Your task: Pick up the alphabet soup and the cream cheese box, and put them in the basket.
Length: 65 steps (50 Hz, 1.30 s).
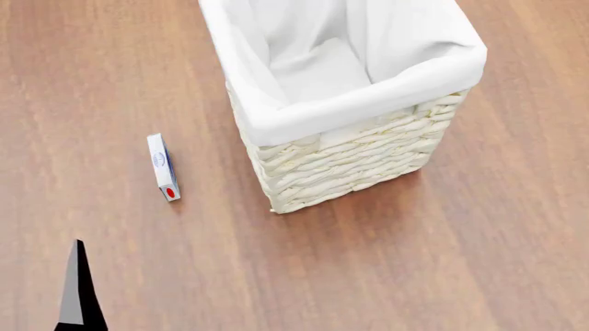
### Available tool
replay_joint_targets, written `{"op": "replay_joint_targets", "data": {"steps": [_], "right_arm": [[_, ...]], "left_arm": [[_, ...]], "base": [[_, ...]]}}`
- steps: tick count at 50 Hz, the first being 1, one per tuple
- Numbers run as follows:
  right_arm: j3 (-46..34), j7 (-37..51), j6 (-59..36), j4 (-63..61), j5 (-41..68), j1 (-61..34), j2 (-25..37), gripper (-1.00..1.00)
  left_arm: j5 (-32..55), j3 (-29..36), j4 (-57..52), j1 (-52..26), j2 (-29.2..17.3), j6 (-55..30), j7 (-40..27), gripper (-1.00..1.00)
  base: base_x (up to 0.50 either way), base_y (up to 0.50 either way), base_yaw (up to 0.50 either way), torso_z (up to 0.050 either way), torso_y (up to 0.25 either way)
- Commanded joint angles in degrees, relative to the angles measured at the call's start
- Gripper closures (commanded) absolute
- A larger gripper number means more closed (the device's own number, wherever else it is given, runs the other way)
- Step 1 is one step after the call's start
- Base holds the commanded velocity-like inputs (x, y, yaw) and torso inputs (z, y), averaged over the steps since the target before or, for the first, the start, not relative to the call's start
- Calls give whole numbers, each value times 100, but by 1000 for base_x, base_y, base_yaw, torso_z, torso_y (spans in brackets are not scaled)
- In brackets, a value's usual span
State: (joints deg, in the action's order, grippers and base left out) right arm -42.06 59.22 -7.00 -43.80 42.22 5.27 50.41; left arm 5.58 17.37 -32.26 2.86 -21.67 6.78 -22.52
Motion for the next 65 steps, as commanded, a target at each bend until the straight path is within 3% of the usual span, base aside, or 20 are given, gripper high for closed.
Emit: {"op": "replay_joint_targets", "data": {"steps": [1,65], "right_arm": [[31,-108,31,136,117,-85,-56,-100],[-119,-925,98,1643,233,-352,-597,-100]], "left_arm": [[2,10,-16,-12,-13,-18,-23,-100],[-25,13,-38,13,-105,-13,-177,-100]], "base": [[0,0,0,0,0],[0,0,0,0,0]]}}
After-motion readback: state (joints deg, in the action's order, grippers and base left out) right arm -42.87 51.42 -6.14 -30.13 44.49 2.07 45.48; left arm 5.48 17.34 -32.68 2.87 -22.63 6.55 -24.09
